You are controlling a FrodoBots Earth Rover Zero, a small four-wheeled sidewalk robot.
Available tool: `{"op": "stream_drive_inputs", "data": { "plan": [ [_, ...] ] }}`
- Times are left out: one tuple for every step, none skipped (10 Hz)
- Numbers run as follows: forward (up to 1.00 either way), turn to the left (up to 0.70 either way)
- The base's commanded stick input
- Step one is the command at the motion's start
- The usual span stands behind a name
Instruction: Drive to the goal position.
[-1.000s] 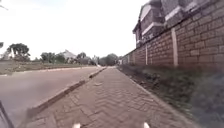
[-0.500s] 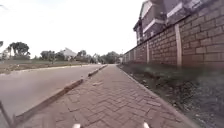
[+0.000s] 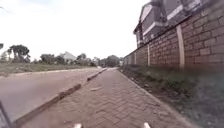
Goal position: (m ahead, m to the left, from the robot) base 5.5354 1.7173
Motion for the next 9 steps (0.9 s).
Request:
{"op": "stream_drive_inputs", "data": {
  "plan": [
    [0.50, 0.00],
    [0.50, 0.00],
    [0.50, 0.00],
    [0.50, 0.00],
    [0.50, 0.00],
    [0.50, 0.00],
    [0.50, 0.00],
    [0.50, 0.00],
    [0.50, 0.00]
  ]
}}
